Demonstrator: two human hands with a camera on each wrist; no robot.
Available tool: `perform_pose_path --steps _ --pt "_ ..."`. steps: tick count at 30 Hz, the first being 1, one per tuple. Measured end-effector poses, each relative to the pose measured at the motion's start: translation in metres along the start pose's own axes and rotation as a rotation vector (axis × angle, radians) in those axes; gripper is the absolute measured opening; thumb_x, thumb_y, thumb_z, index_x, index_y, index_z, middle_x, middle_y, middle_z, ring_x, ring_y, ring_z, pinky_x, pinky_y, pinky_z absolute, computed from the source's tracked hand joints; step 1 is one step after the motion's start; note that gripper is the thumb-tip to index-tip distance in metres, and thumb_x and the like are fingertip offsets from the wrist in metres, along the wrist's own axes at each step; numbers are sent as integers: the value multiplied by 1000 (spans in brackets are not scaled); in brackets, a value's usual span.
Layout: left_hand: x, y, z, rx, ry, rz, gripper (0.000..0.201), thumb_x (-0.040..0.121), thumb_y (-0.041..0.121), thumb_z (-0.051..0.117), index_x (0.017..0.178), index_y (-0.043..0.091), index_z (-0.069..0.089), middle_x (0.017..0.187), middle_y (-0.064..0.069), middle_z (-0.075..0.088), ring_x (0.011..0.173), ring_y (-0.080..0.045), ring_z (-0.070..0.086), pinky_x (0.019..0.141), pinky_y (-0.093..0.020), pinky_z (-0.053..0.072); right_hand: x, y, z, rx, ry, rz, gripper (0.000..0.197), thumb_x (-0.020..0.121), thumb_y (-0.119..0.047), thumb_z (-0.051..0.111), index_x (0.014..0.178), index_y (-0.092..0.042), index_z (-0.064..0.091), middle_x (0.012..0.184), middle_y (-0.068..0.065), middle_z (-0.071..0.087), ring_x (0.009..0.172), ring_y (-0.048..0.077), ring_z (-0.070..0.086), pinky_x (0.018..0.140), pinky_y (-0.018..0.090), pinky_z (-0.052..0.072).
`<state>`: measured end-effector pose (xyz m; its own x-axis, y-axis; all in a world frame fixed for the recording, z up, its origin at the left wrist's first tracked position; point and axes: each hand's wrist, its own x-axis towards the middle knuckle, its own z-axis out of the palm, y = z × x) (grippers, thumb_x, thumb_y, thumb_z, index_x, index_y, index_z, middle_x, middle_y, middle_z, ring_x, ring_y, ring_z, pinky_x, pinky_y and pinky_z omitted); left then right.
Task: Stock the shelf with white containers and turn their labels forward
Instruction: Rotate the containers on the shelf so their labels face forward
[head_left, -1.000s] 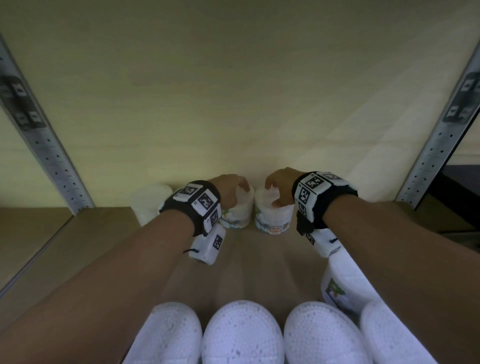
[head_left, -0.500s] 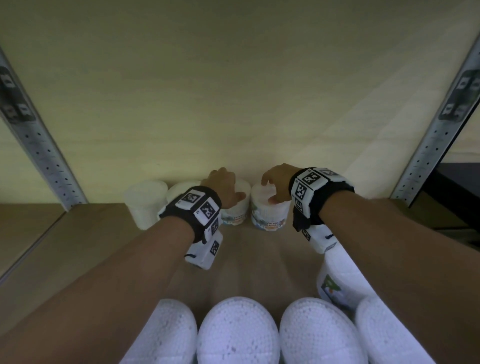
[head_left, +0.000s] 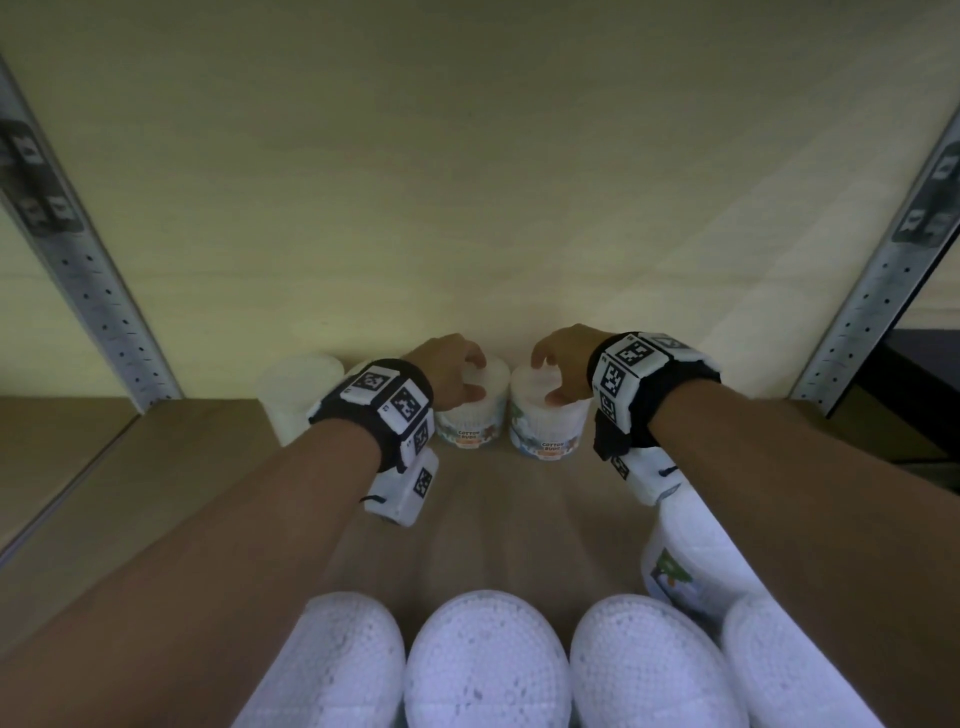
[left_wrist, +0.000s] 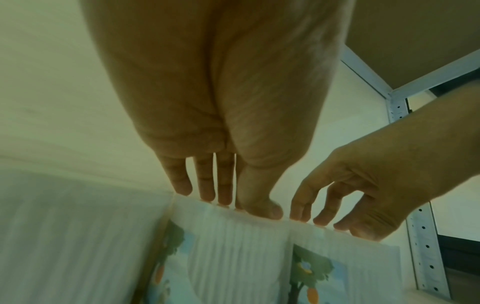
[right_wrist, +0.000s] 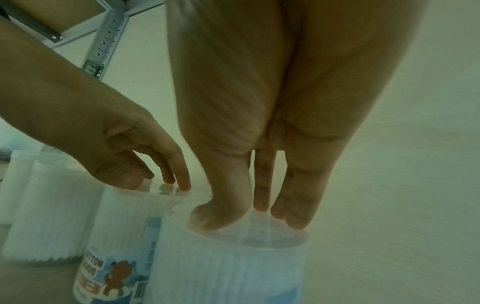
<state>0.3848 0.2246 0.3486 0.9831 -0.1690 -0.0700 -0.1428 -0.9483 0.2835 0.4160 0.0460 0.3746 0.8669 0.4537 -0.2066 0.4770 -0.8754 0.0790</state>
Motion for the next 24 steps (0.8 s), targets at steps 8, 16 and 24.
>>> perform_pose_path --steps 8,16,24 --pt "-3 2 -3 37 -33 25 48 90 30 61 134 15 48 140 -9 41 127 -27 45 104 -36 38 -2 -1 0 -29 -14 -5 58 86 -32 66 136 -12 45 139 8 48 124 26 51 99 31 42" --pt "-30 13 -10 89 -111 65 51 86 30 67 131 14 51 137 -8 45 124 -27 47 104 -36 40 -22 -11 -6 -19 -106 -3 59 90 -29 63 141 -9 40 145 7 42 127 23 49 100 26 38" --pt "-73 34 -9 194 -155 131 52 88 27 65 132 7 47 137 -12 46 123 -28 47 98 -31 39 -58 -27 3 -4 -159 -1 63 86 -28 69 139 -6 42 143 8 45 127 24 50 101 30 41"
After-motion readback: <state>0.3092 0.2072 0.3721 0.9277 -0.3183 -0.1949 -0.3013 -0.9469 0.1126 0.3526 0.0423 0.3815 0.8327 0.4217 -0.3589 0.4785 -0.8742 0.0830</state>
